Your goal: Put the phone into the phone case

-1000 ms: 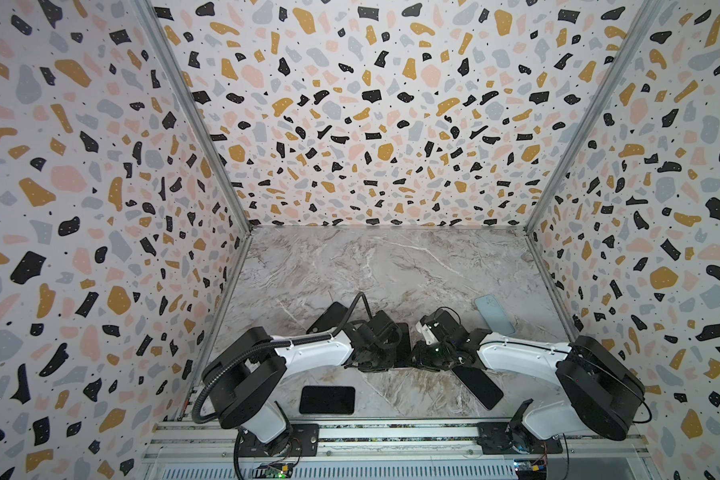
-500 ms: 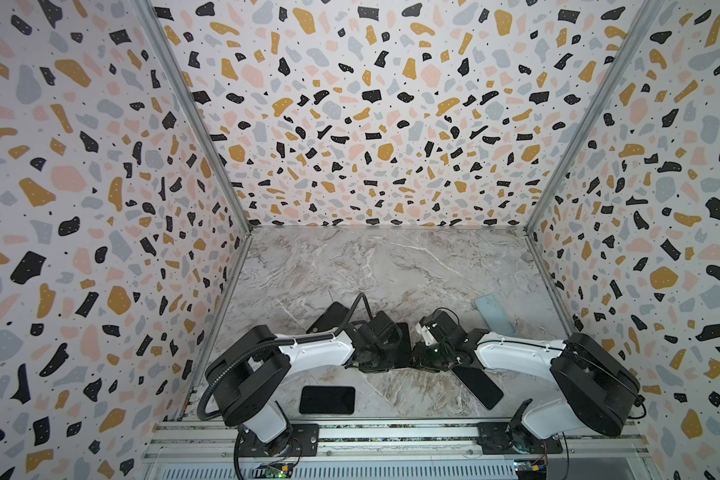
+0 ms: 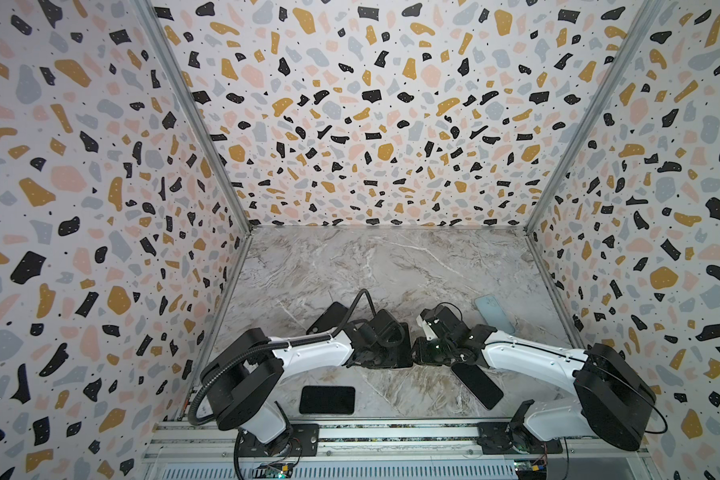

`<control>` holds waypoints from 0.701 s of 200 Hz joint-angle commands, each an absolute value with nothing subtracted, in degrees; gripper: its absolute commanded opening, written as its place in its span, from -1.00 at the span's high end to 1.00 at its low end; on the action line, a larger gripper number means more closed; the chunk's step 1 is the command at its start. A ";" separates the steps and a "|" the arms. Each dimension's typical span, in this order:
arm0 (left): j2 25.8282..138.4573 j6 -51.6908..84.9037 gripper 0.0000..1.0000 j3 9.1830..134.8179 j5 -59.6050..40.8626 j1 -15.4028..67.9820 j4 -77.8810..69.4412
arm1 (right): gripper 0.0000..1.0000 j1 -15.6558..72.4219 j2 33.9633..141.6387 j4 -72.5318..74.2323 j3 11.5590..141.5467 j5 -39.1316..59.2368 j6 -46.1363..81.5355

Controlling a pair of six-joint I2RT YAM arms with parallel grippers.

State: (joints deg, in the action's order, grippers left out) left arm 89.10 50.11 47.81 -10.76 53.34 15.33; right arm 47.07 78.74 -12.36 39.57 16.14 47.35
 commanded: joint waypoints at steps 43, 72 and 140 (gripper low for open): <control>85.36 49.51 0.35 43.56 -9.93 51.82 11.27 | 0.44 47.94 77.84 -15.11 39.64 14.65 48.11; 85.55 49.61 0.26 42.08 -10.77 51.78 9.18 | 0.54 48.16 79.09 -14.33 38.94 15.96 48.51; 87.09 49.49 0.23 39.55 -12.04 51.62 7.47 | 0.63 48.77 81.31 -12.77 38.54 16.92 49.41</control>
State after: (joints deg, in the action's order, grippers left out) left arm 86.19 50.15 40.14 -12.12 51.88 8.27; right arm 48.25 80.36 -13.15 38.83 16.19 48.82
